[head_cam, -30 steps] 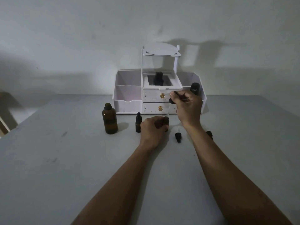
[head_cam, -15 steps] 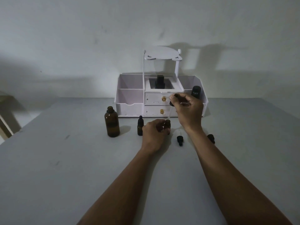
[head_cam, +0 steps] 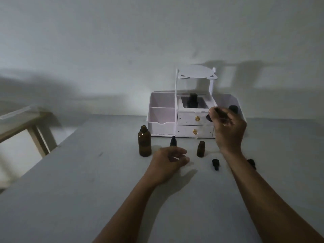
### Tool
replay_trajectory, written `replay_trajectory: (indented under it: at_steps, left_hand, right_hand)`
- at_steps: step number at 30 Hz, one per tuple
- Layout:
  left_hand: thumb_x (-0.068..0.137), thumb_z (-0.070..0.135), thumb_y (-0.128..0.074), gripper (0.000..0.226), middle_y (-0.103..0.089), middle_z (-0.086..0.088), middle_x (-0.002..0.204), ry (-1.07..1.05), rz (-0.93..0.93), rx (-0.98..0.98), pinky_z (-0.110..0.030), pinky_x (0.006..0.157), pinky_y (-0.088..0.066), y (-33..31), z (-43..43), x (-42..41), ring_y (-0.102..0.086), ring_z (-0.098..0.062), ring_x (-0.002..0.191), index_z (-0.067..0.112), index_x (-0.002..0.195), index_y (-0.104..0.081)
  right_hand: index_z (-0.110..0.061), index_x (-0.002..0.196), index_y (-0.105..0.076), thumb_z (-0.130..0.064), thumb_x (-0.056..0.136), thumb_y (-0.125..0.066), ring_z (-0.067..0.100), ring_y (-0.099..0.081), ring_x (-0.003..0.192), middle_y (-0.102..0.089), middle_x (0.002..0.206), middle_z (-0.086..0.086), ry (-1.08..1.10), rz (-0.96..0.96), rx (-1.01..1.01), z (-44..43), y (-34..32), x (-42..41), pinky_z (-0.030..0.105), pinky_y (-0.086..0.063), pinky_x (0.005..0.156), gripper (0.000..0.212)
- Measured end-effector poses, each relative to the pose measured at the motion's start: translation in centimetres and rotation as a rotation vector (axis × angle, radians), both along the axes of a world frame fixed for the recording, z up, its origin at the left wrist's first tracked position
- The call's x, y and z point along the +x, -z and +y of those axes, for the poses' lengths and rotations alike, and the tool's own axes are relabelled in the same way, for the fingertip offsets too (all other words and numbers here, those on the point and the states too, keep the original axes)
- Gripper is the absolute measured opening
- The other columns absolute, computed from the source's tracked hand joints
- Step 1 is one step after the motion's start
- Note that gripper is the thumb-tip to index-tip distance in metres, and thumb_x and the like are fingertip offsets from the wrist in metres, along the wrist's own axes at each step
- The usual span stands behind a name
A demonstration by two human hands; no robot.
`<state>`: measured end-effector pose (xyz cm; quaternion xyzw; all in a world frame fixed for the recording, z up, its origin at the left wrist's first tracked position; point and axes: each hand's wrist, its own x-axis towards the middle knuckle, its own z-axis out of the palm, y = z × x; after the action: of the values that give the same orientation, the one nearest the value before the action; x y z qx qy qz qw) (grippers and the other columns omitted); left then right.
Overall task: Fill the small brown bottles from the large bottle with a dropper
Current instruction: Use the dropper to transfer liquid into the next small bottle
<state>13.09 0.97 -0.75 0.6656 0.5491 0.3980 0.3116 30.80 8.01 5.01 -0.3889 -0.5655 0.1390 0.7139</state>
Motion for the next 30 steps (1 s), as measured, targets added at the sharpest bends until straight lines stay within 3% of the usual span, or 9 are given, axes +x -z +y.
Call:
replay_trajectory:
  at_steps: [3, 5, 10, 13, 18, 20, 23, 30]
  left_hand:
    - [0.088, 0.034, -0.071, 0.027, -0.068, 0.02, 0.101, -0.071, 0.016, 0.018, -0.011, 0.077, -0.053, -0.4, -1.3, -3.6, -0.064, 0.01, 0.086, 0.029, 0.114, -0.07]
    - [0.087, 0.036, -0.072, 0.026, -0.065, 0.024, 0.097, -0.133, 0.071, 0.013, -0.008, 0.074, -0.05, -0.1, -2.1, -6.3, -0.063, 0.012, 0.083, 0.032, 0.113, -0.07]
    - [0.082, 0.034, -0.077, 0.026, -0.072, 0.016, 0.091, -0.305, 0.06, 0.02, -0.012, 0.073, -0.052, 0.8, -3.0, -11.3, -0.067, 0.01, 0.078, 0.035, 0.107, -0.069]
    - [0.079, 0.033, -0.081, 0.039, -0.072, 0.012, 0.097, -0.378, 0.001, 0.033, -0.012, 0.074, -0.052, 1.2, -1.7, -12.4, -0.068, 0.006, 0.081, 0.034, 0.115, -0.067]
    - [0.068, 0.026, -0.088, 0.063, -0.071, 0.003, 0.11, -0.359, -0.181, 0.049, -0.028, 0.085, -0.057, 1.4, 0.9, -12.1, -0.07, -0.009, 0.095, 0.028, 0.126, -0.064]
    - [0.065, 0.021, -0.087, 0.063, -0.073, 0.002, 0.111, -0.314, -0.237, 0.055, -0.032, 0.089, -0.058, 1.7, 1.7, -12.0, -0.071, -0.01, 0.097, 0.029, 0.123, -0.065]
    - [0.071, 0.008, -0.084, 0.053, -0.075, 0.004, 0.105, -0.28, -0.256, 0.06, -0.026, 0.085, -0.058, 2.1, 2.3, -12.0, -0.072, -0.006, 0.094, 0.032, 0.115, -0.067]
    - [0.076, 0.006, -0.081, 0.05, -0.075, 0.006, 0.102, -0.283, -0.24, 0.085, -0.013, 0.073, -0.053, 2.5, 2.5, -12.1, -0.072, 0.0, 0.088, 0.032, 0.116, -0.066]
  right_hand:
    - [-0.02, 0.098, -0.07, -0.022, 0.089, -0.071, 0.006, -0.07, 0.083, -0.07, 0.086, -0.014, -0.056, 0.003, 0.029, -0.6, -0.5, -1.5, 0.021, -0.057, 0.076, 0.009]
    - [-0.021, 0.097, -0.069, -0.021, 0.089, -0.07, 0.001, -0.069, 0.083, -0.07, 0.086, -0.014, -0.11, 0.002, 0.053, -1.1, -0.8, -2.7, 0.015, -0.055, 0.075, 0.008]
    - [-0.013, 0.1, -0.072, -0.017, 0.089, -0.071, -0.002, -0.07, 0.084, -0.071, 0.088, -0.01, -0.226, -0.014, 0.084, -1.7, -2.0, -6.1, 0.01, -0.053, 0.076, 0.012]
    - [-0.015, 0.099, -0.07, -0.013, 0.089, -0.071, -0.006, -0.068, 0.084, -0.07, 0.088, -0.015, -0.3, 0.008, 0.083, -1.6, -3.2, -8.6, 0.009, -0.051, 0.075, 0.01]
    - [-0.019, 0.091, -0.073, -0.011, 0.087, -0.073, 0.001, -0.07, 0.078, -0.072, 0.083, -0.011, -0.339, 0.111, 0.076, -0.8, -3.9, -11.9, 0.02, -0.057, 0.074, 0.009]
    - [-0.026, 0.089, -0.071, -0.014, 0.088, -0.073, 0.0, -0.07, 0.079, -0.072, 0.082, -0.014, -0.335, 0.118, 0.058, -0.5, -3.6, -12.7, 0.019, -0.057, 0.073, 0.012]
    - [-0.025, 0.093, -0.07, -0.018, 0.088, -0.073, -0.002, -0.069, 0.081, -0.071, 0.083, -0.016, -0.334, 0.073, 0.045, -0.2, -2.8, -13.3, 0.014, -0.055, 0.072, 0.009]
    - [-0.022, 0.094, -0.07, -0.016, 0.088, -0.072, -0.008, -0.067, 0.077, -0.069, 0.082, -0.018, -0.33, 0.008, 0.014, 0.2, -2.2, -13.7, 0.006, -0.049, 0.068, 0.008]
